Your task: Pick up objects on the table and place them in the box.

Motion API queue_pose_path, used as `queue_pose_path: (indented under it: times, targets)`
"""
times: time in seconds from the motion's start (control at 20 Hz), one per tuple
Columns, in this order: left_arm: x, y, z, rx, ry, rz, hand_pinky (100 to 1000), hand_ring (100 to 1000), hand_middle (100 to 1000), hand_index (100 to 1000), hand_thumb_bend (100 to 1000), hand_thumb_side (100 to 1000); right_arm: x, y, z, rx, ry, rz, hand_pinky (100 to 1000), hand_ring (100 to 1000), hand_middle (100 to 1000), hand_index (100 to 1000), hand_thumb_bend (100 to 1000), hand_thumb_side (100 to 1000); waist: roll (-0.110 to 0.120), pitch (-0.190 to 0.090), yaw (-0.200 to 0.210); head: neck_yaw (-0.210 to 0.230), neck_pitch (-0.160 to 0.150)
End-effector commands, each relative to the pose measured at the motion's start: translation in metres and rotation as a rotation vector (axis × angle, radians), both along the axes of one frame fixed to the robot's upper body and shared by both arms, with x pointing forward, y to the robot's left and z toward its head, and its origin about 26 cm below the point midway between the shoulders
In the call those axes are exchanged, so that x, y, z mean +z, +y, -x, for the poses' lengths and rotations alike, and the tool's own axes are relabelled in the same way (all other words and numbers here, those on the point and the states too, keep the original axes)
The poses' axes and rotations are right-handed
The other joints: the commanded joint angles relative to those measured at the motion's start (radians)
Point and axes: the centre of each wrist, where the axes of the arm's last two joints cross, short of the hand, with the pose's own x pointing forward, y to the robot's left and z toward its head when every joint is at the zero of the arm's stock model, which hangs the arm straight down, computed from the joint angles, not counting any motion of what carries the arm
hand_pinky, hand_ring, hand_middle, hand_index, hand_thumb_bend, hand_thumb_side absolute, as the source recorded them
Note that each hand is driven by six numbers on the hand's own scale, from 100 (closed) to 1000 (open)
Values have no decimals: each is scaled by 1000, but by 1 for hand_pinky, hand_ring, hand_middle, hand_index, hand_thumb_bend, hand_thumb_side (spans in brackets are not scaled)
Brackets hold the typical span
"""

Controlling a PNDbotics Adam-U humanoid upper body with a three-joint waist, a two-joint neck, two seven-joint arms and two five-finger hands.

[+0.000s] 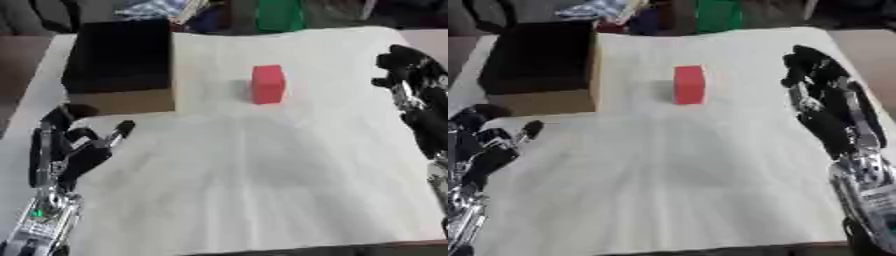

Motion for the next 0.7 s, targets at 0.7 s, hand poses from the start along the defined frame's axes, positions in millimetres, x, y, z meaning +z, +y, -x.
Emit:
queue_pose_path:
  times: [0.7]
  targets:
    - [8,1,-1,8,-18,2,350,659,535,505,815,194,16,-7,-1,17,-35,86,777,883,769,874,100,417,-5,-14,4,-4,2]
